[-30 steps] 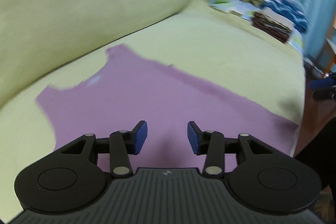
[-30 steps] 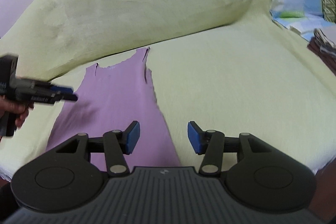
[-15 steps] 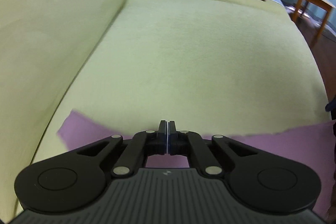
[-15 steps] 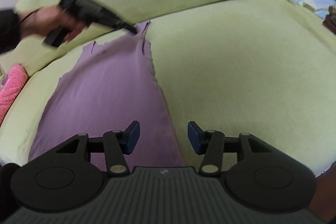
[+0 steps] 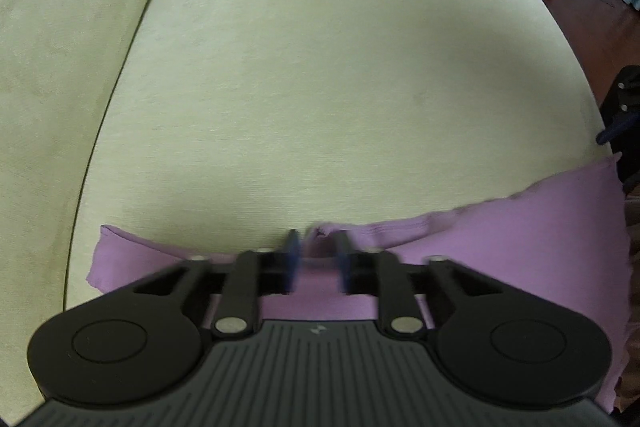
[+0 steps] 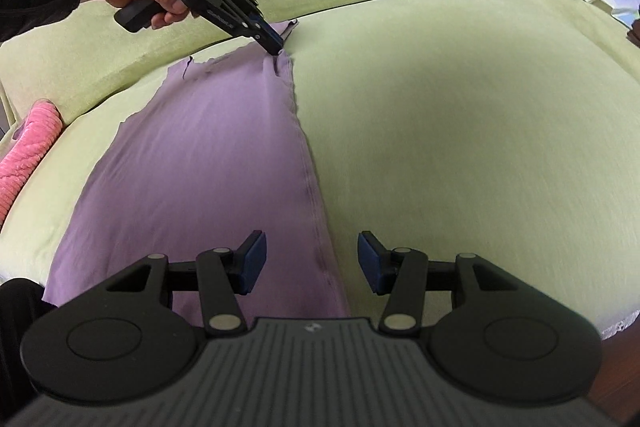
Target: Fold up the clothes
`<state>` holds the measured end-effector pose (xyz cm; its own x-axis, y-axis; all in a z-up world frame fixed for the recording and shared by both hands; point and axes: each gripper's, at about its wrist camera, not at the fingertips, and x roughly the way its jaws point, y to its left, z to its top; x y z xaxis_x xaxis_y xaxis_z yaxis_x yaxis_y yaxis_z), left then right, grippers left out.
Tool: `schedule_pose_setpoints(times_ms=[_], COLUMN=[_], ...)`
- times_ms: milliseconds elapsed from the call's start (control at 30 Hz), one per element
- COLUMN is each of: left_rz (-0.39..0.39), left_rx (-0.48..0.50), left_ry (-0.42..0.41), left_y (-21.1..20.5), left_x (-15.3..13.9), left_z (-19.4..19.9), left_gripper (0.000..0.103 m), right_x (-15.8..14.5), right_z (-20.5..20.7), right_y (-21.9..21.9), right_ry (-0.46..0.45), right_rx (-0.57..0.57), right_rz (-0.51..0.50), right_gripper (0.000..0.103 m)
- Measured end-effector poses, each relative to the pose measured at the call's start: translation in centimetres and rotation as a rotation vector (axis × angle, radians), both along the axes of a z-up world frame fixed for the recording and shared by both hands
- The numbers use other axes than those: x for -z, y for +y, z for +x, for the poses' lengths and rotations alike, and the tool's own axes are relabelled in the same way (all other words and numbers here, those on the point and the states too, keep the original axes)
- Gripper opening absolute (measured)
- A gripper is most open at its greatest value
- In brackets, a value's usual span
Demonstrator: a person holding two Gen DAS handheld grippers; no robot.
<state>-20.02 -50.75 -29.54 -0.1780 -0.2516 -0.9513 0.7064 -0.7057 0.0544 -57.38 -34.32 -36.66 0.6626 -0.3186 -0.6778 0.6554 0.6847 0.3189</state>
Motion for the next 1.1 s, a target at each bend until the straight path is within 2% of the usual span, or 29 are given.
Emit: schedule_pose_setpoints(times_ms=[167, 233, 267, 300, 400, 433, 567, 633, 800, 933, 1000, 1067, 1100], left_rz=[0.006, 0.008, 0.012, 0.017, 0.021, 0.008, -0.125, -0.128, -0.109, -0.121, -0.126, -0.132, -0.135], left_rx=[0.032, 0.043, 0.049, 0.061, 0.084, 0.079, -0.021, -0.044, -0.001, -0.01, -0.018, -0.025, -0.028], left_ry=[-0.025, -0.024, -0.019, -0.02, -0.025, -0.016, 0.078, 0.099, 0.053, 0.062, 0.067, 0.07, 0.072], left_y=[-0.3, -0.4, -0.5, -0.5, -0.4, -0.5, -1.6, -2.2, -2.3, -2.2, -2.1, -2.2, -2.3], left_x=[0.6, 0.7, 0.8, 0.9, 1.1, 1.0, 0.0, 0.2, 2.0, 2.1, 2.4, 2.7, 2.8], left_z=[-0.7, -1.1, -1.2, -1.3, -1.4, -1.3, -0.7, -0.7, -1.6, -1.1, -1.1, -1.1, -1.2], left_gripper=[0.037, 0.032, 0.023, 0.01, 0.002, 0.002, 0.002, 0.002, 0.001, 0.001, 0.002, 0.002, 0.002], right_x=[-0.3, -0.2, -0.2, -0.1, 0.0, 0.0, 0.3, 0.5, 0.5, 0.5, 0.5, 0.4, 0.3], right_z=[0.1, 0.4, 0.5, 0.5, 0.3, 0.2, -0.2, -0.4, -0.4, -0.3, -0.3, -0.5, -0.8], right_y=[0.3, 0.5, 0.6, 0.6, 0.8, 0.8, 0.6, 0.5, 0.5, 0.7, 0.7, 0.6, 0.5], right_ry=[-0.007, -0.002, 0.001, 0.003, 0.011, 0.013, 0.004, -0.002, 0.0, 0.018, 0.025, 0.036, 0.042], right_rx=[-0.005, -0.014, -0.015, -0.012, 0.017, 0.031, 0.07, 0.094, 0.093, 0.085, 0.085, 0.096, 0.099], right_rz=[-0.003, -0.004, -0.001, 0.003, 0.007, 0.007, 0.028, 0.029, 0.033, 0.02, 0.018, 0.025, 0.042], right_gripper=[0.046, 0.046, 0.046, 0.046, 0.046, 0.046, 0.046, 0.045, 0.046, 0.045, 0.04, 0.017, 0.01])
